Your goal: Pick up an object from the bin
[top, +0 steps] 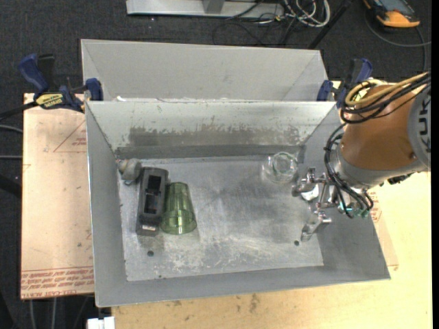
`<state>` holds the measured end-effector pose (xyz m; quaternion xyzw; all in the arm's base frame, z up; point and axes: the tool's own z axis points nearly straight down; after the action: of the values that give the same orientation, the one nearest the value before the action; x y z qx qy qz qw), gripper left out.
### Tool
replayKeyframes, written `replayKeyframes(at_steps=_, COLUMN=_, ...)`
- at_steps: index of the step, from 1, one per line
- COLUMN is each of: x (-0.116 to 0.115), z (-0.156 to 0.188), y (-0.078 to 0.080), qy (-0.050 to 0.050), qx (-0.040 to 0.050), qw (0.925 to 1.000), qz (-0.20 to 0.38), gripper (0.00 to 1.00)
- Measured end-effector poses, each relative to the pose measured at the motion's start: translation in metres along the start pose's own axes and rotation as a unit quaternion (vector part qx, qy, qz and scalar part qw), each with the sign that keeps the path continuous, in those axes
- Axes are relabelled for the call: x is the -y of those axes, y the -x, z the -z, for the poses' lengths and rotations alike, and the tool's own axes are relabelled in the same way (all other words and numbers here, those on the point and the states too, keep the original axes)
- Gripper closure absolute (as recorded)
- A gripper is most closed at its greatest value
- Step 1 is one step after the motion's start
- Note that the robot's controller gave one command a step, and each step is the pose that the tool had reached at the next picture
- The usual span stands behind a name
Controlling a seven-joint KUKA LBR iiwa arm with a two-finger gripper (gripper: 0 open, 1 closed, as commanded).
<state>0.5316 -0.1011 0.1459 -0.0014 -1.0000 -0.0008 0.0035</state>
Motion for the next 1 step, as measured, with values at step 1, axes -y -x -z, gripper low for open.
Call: replayKeyframes(at_steps=1, x=-0.0003, z=0.0042, y=0.0019, qy=-0.001, qx=0.0037, qw=1.0, qz=0.001, gripper=0.0)
